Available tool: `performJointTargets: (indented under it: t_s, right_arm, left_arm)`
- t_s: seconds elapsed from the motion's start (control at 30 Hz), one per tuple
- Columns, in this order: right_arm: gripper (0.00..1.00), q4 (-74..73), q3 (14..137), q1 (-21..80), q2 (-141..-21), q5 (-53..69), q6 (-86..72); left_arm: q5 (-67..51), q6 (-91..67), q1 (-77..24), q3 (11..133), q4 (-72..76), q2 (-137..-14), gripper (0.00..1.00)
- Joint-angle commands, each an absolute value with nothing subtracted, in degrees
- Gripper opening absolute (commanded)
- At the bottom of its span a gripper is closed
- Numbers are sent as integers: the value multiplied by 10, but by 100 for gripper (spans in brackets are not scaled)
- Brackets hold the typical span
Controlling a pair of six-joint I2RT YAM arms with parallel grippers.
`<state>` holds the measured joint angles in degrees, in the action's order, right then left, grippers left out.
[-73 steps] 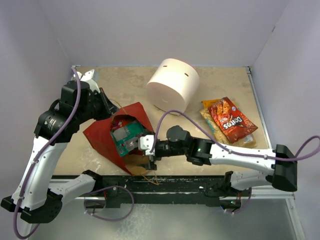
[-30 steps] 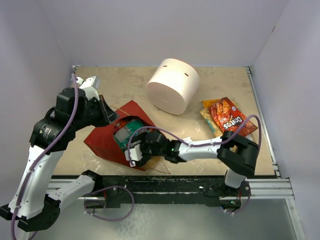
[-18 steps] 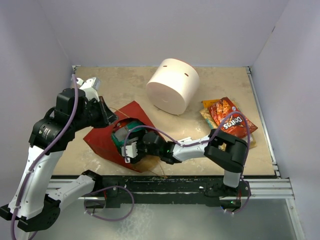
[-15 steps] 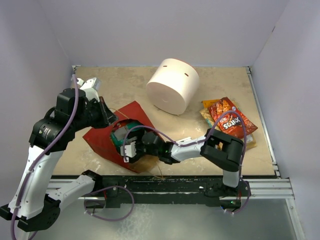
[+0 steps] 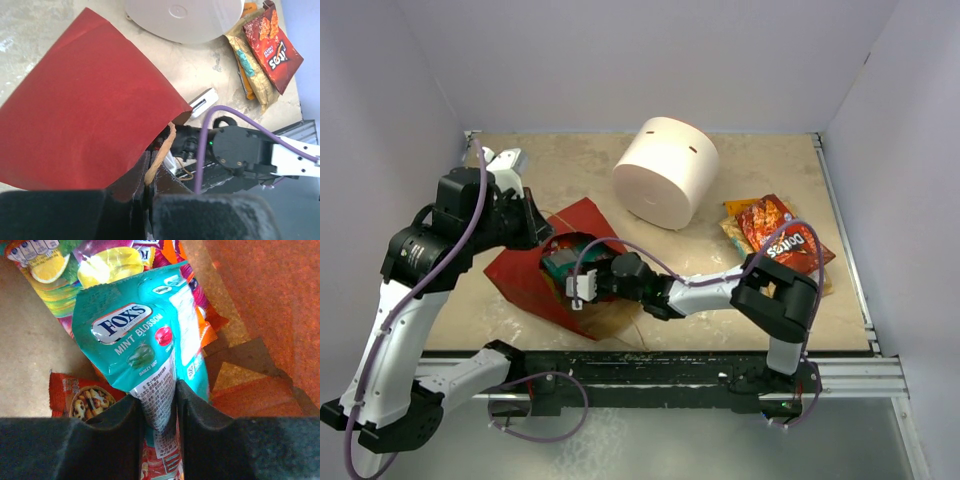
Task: Take the snacks out of the paper bag
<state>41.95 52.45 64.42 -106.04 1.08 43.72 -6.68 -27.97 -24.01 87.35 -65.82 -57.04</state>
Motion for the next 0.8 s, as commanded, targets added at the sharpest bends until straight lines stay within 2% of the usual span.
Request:
performJointTargets:
  t_s: [0.0,0.23,0.33,0.6,0.77]
  right_arm:
    - [28,397,516,642,-1001,62,392]
    - [6,275,546,641,-945,130,333]
    - [0,237,549,641,-911,146,298]
    - [0,204,521,639,-778,134,173]
    - [0,144,535,639,-690,80,63]
  left_arm:
    - [-53,-247,-237,916,-645,-577,0]
    - [-51,-273,-237,905,-626,-571,0]
    - [-47,-289,-237,898,-613,-568,0]
    - [-13,-331,-237,874,-578,-554,0]
    - [-6,-350,-238,857,-562,-550,0]
